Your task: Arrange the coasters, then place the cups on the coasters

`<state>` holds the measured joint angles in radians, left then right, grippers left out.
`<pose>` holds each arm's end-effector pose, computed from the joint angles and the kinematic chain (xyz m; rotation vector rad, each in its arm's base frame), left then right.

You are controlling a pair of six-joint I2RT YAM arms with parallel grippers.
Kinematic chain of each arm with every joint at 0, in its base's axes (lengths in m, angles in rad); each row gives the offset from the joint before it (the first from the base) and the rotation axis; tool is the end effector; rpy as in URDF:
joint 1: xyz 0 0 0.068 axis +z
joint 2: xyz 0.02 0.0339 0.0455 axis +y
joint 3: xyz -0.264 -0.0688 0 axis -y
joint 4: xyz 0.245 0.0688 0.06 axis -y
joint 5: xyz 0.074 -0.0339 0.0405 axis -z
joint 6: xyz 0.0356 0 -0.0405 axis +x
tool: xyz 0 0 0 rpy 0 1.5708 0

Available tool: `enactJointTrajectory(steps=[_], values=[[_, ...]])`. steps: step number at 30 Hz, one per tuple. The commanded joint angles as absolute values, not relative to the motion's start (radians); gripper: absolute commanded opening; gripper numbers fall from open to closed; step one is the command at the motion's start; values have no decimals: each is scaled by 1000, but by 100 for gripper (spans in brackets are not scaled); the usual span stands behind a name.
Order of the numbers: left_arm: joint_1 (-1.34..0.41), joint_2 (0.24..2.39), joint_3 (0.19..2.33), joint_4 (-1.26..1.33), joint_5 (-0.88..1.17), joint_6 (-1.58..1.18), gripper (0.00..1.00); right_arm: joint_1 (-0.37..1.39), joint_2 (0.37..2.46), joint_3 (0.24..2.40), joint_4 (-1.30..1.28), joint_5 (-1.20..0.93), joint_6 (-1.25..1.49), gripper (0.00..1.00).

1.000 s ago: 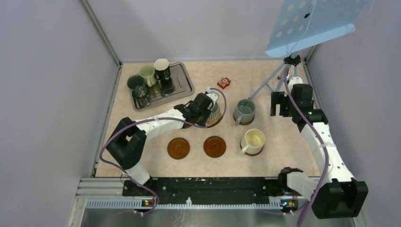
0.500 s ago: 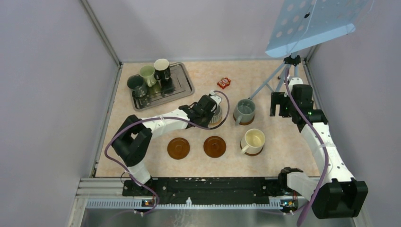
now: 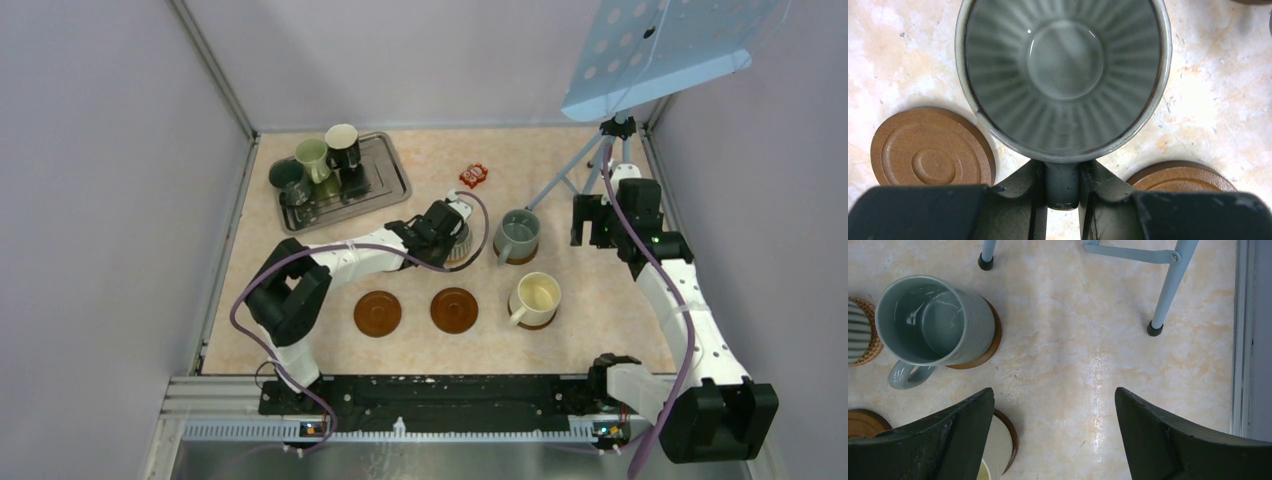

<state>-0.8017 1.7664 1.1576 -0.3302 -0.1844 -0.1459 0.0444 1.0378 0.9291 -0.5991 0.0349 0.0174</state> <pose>0.2627 -0.2620 0.1936 0.7317 2.3850 -0.1667 0.2190 0.0085 0.3027 -0.0124 2.2781 -0.0073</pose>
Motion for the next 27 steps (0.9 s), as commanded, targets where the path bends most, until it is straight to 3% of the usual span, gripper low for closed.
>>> enactJointTrajectory(steps=[1,7,17,27], values=[[-807,1785,1231,-286,-224,-187,2,37,1013,919,-596,29,30,89],[-815,1780,1230,-288,-220,-190,12,37,1011,915,-597,33,26,89],[-833,1752,1236,-318,-229,-173,37,37,994,902,-600,39,16,89],[-836,1741,1239,-349,-233,-183,52,37,980,894,-604,36,16,89]])
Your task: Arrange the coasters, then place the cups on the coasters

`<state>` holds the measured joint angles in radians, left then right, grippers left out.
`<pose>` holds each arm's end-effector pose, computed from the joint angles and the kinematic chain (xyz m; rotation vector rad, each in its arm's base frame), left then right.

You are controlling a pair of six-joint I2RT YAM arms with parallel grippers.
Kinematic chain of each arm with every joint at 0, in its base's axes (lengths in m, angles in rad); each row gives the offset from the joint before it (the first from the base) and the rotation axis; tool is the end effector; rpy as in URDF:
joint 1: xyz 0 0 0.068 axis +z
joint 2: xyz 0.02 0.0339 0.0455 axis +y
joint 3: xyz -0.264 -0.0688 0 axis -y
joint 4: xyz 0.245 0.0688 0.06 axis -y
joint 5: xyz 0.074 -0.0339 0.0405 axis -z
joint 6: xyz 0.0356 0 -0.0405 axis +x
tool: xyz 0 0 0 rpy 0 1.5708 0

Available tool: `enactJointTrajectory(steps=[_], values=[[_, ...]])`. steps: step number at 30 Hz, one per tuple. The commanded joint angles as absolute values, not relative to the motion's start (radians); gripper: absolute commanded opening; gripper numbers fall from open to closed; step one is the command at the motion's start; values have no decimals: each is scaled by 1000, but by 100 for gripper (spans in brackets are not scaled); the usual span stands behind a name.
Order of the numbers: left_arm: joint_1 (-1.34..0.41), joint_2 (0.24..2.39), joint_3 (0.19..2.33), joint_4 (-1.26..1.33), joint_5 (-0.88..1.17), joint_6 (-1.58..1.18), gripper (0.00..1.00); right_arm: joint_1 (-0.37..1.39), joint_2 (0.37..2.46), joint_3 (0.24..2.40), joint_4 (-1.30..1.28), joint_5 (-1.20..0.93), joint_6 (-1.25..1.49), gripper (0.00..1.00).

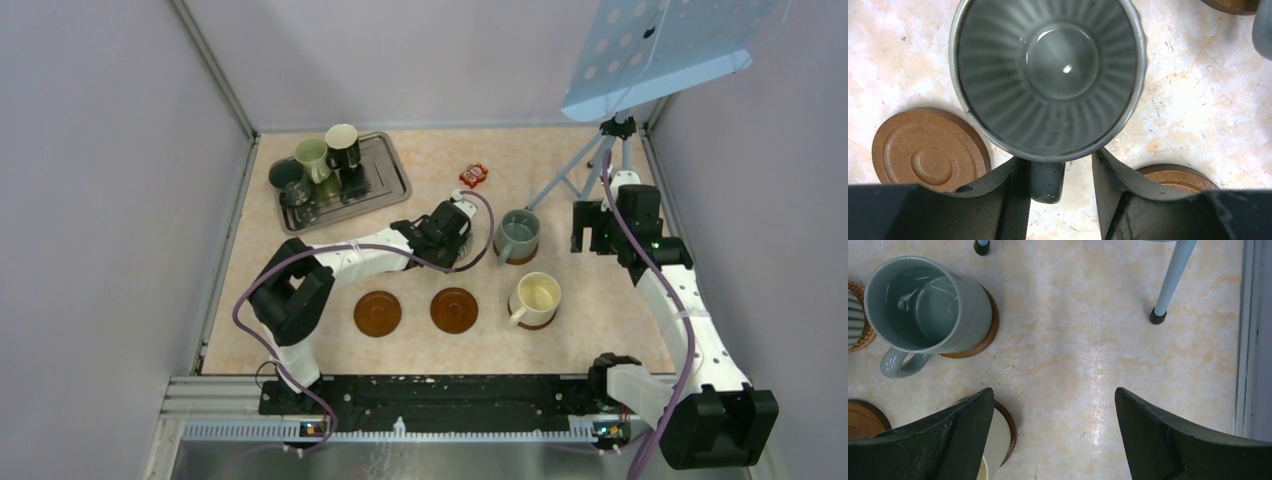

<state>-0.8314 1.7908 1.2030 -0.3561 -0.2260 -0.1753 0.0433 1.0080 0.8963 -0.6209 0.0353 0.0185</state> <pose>0.2610 -0.2743 0.1972 0.7139 2.3812 -0.1415 0.2106 0.0079 0.2958 -0.0104 2.3028 -0.0089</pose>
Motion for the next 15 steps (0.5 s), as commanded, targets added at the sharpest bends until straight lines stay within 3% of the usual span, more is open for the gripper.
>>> enactJointTrajectory(steps=[1,6,15], values=[[-836,1736,1239,-350,-232,-183,54,37,980,894,-604,37,17,89],[-838,1711,1223,-354,-224,-180,61,37,977,891,-603,31,20,89],[-845,1676,1199,-354,-219,-181,61,37,977,894,-603,24,22,89]])
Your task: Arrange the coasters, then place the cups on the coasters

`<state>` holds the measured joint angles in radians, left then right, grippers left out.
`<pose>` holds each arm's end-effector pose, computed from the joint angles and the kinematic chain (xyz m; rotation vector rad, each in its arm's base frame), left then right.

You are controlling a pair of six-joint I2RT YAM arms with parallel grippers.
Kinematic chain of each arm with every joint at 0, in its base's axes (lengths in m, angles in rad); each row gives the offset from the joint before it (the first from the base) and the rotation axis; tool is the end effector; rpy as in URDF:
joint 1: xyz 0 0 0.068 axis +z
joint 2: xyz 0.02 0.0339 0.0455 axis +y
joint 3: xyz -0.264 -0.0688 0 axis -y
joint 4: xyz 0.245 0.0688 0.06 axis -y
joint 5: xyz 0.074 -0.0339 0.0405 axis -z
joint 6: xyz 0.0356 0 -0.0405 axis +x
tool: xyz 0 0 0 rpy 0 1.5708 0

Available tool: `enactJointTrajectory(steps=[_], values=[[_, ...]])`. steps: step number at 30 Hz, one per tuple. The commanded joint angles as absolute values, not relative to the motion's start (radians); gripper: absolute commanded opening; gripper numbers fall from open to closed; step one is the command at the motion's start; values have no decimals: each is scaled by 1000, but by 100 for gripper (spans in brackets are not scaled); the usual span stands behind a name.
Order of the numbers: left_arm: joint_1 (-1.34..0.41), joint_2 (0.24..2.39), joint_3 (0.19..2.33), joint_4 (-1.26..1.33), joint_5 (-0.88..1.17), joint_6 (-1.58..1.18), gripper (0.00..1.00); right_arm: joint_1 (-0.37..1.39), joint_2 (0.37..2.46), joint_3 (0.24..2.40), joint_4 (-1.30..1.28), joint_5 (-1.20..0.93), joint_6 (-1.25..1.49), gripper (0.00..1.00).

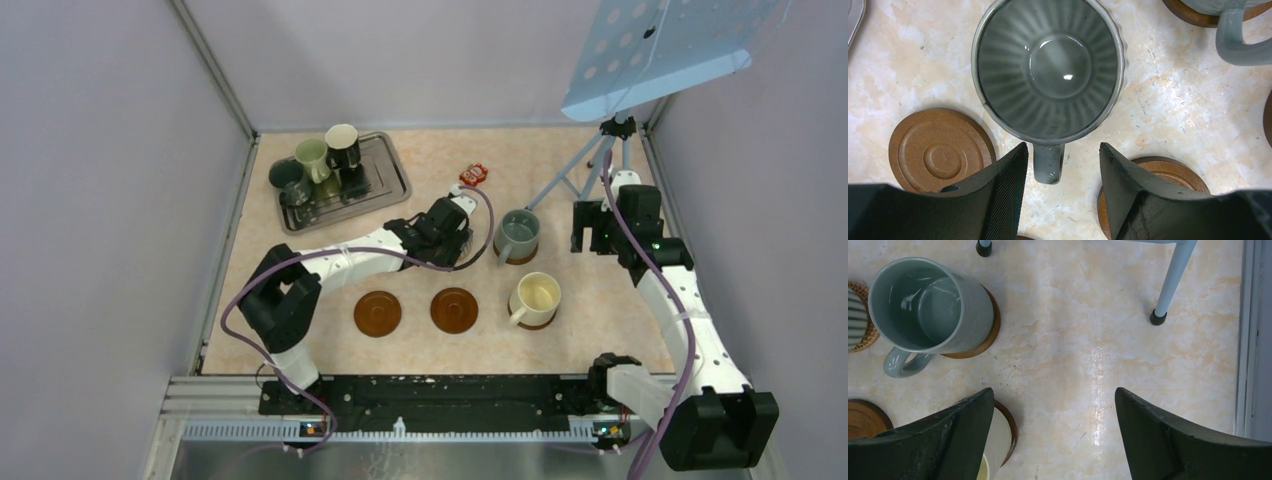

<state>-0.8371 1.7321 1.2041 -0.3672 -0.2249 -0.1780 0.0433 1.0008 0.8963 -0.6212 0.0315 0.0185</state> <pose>0.2552 -0.2711 0.2176 0.6984 2.3411 -0.1758 0.2093 0.0079 0.2972 -0.0122 2.2960 -0.0043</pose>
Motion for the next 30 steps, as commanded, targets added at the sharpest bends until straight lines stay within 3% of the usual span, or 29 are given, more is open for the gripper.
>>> enactJointTrajectory(steps=[1,12,14,20,25,30], values=[[-844,1672,1198,-356,-221,-183,61,37,977,894,-603,23,21,89],[-847,1641,1172,-344,-208,-188,59,38,974,894,-609,12,20,88],[-847,1636,1176,-352,-235,-191,63,37,973,894,-608,13,18,88],[-813,1513,1179,-330,-266,-135,97,37,979,898,-592,6,11,88],[-716,1391,1189,-243,-212,-69,99,37,1009,914,-567,5,5,89],[-517,1472,1372,-335,-199,-116,99,37,1061,944,-544,-31,5,89]])
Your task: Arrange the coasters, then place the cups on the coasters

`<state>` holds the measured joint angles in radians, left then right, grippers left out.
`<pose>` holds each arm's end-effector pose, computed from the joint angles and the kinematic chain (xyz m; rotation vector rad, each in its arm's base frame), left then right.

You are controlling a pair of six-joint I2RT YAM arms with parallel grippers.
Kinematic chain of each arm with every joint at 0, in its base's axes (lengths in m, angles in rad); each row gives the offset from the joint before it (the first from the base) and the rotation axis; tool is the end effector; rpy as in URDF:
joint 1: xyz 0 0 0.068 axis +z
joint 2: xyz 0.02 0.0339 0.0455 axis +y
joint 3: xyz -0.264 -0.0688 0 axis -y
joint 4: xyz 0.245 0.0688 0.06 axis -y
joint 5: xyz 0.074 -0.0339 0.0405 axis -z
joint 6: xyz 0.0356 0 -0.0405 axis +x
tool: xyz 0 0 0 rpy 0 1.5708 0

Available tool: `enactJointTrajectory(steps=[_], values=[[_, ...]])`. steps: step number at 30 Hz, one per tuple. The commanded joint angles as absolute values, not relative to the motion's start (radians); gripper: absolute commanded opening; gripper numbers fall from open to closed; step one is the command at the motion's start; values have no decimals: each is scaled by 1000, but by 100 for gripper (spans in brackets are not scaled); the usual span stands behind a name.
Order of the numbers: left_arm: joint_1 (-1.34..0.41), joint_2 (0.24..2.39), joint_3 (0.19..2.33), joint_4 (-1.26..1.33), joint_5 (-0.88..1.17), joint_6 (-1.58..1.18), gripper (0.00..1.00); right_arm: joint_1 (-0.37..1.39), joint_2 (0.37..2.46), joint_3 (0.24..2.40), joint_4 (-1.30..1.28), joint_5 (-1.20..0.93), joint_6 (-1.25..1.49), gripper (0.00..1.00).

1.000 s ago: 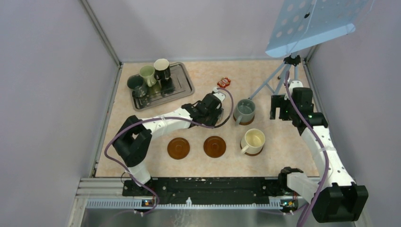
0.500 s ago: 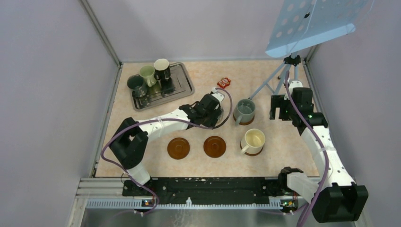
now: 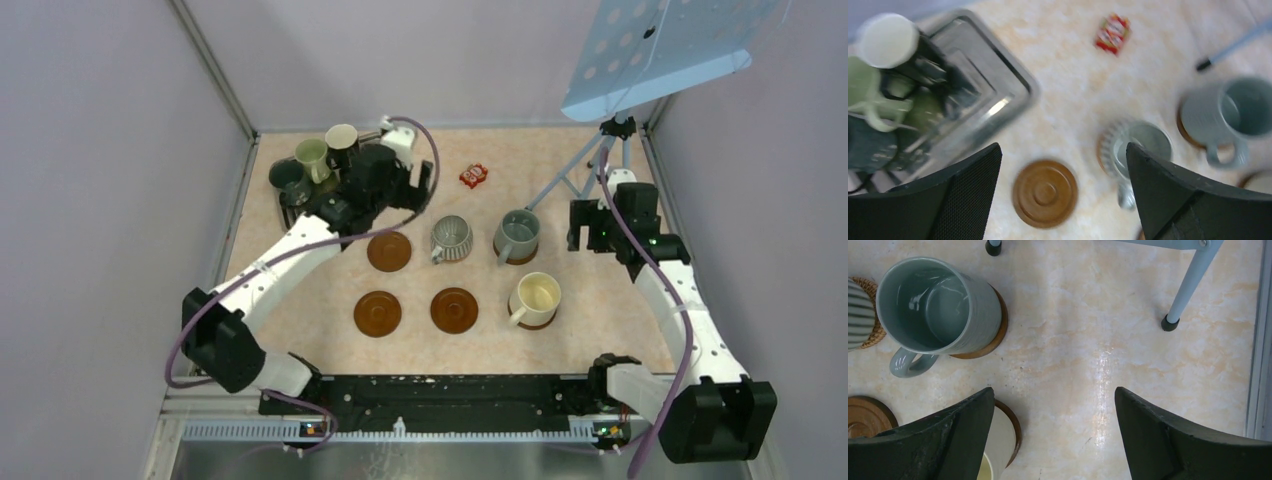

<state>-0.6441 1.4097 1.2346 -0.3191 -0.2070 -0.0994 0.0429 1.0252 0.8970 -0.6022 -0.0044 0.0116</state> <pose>0.2644 -0.1894 0.3389 0.4308 2.0172 -0.2473 0.2151 0.0094 0.2942 -0.0383 2.3011 0.0331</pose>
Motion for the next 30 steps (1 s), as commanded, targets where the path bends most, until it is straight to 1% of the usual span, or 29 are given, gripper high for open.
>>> enactJointTrajectory(steps=[1,4,6,8,12,17,21,26,30], values=[[-472,1505,1437,-376,-187,-124,99,38,1077,954,-543,-33,6,89],[-343,1602,1576,-507,-135,-116,99,37,1116,985,-542,-34,-42,88],[-240,1644,1615,-562,-59,-95,99,37,1141,1006,-541,-35,-58,88],[-159,1669,1613,-583,-10,-63,99,37,1166,1020,-540,-40,-70,87],[-21,1699,1601,-567,21,4,99,37,1210,1044,-533,-53,-74,87],[141,1774,1635,-578,87,81,99,38,1246,1058,-518,-71,-73,86],[224,1826,1618,-557,164,183,98,37,1263,1067,-512,-71,-72,86],[262,1887,1616,-551,179,295,91,37,1275,1081,-514,-63,-77,86],[273,1940,1609,-530,167,328,86,37,1277,1082,-517,-61,-74,86]])
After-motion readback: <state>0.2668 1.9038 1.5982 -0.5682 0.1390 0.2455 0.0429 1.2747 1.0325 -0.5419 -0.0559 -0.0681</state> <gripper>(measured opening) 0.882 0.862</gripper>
